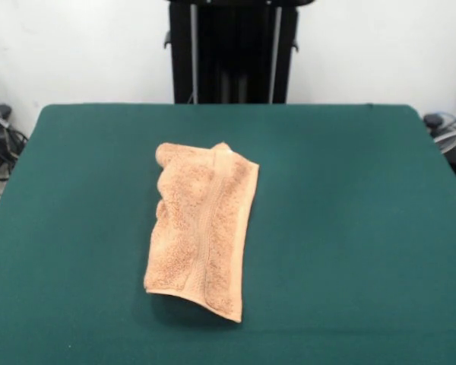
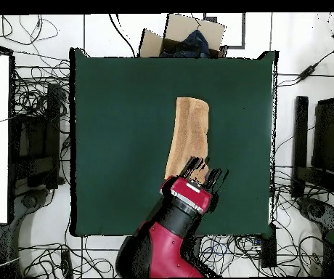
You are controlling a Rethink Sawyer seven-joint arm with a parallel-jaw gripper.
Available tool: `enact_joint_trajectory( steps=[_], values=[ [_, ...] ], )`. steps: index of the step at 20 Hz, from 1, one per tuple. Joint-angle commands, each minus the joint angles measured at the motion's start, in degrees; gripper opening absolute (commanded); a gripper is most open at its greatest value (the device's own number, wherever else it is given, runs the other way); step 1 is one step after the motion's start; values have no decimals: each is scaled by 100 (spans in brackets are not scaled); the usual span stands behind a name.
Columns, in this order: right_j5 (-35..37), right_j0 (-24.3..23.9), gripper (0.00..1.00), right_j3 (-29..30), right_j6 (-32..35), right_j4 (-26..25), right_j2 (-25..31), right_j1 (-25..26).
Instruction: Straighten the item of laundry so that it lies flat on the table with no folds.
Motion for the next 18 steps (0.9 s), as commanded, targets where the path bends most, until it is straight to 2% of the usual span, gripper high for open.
enact_joint_trajectory(
  steps=[1, 5, 9, 18],
  values=[
    [-459, -302, 100, 83, 1785, -452, 459, 1052],
    [-909, -520, 100, -17, 2407, -426, 668, 1901],
    [-1228, -813, 100, -239, 2776, -551, 924, 2516],
    [-2027, -985, 100, -575, 2921, -311, 1155, 3321]
  ],
)
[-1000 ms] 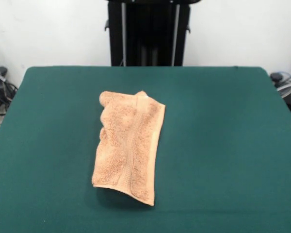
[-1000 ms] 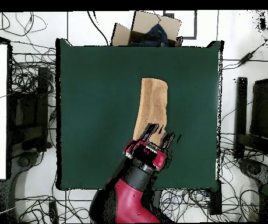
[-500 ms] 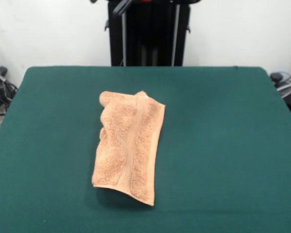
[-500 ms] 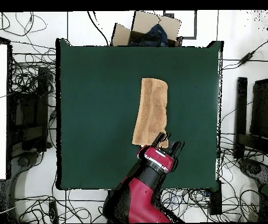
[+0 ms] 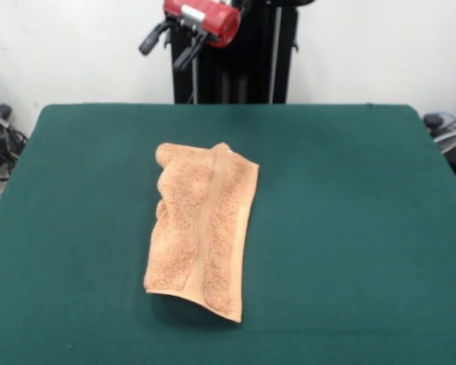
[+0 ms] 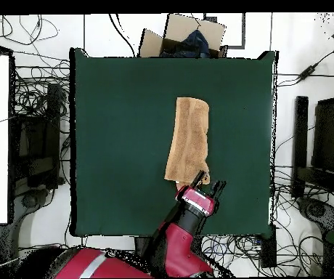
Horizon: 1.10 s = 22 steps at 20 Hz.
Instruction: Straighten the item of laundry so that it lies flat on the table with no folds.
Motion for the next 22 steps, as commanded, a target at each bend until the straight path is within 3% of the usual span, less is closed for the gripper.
enact_joint_trajectory(
  steps=[1, 4, 8, 10, 13, 15, 22],
  values=[
    [-354, -113, 100, -614, 1898, 64, 863, 1057],
    [-260, -176, 100, -729, 1995, -3, 949, 1205],
    [548, -522, 100, -902, 2022, -787, 1198, 1058],
    [1141, -848, 100, -1062, 2001, -1462, 1445, 925],
    [2751, -1489, 100, -1100, 1768, -2422, 2049, 382],
    [3928, -1780, 100, -950, 1389, -2614, 2382, -113],
    [6650, -2171, 100, -760, 587, -2451, 2918, -1137]
  ],
)
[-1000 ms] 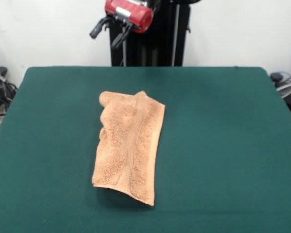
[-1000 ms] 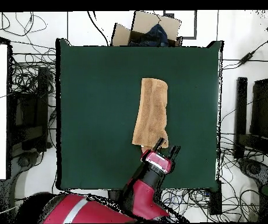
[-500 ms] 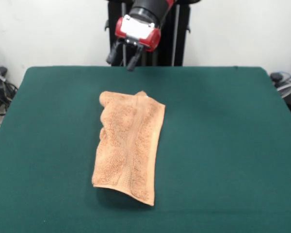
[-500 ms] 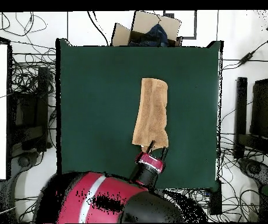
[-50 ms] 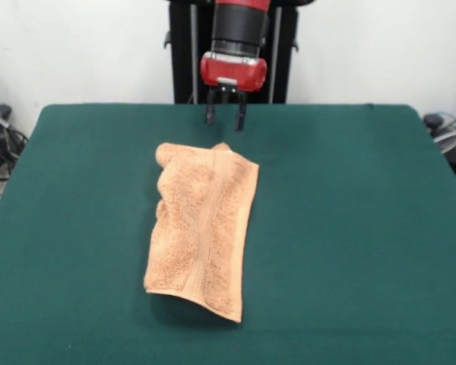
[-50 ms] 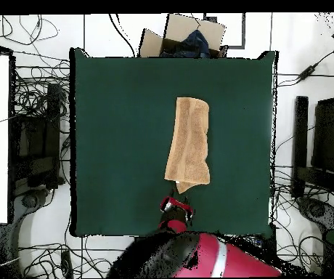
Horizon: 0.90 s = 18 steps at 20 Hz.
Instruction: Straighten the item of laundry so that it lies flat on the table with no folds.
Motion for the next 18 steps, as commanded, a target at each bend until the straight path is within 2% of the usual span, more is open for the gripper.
enact_joint_trajectory(
  steps=[1, 5, 9, 14, 18],
  values=[
    [2530, -303, 100, -440, 164, -44, 1246, -1023],
    [3565, -408, 100, -481, 44, 0, 1414, -1352],
    [4199, -519, 100, -554, -8, -24, 1551, -1557],
    [4305, -327, 100, -730, 86, -120, 1375, -1643],
    [4275, -396, 100, -768, 76, -185, 1443, -1620]
  ],
)
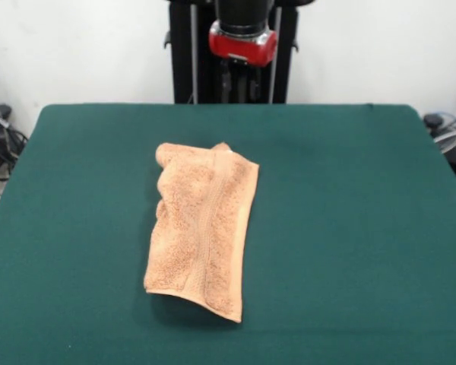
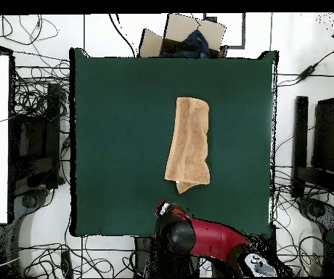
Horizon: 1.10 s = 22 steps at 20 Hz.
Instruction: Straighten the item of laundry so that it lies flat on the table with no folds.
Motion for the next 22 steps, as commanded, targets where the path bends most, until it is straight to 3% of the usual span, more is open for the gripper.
enact_joint_trajectory(
  steps=[1, 22],
  values=[
    [400, 35, 100, -624, 86, -149, 527, -108],
    [-61, 145, 100, -787, 263, -259, 379, -38]
  ],
)
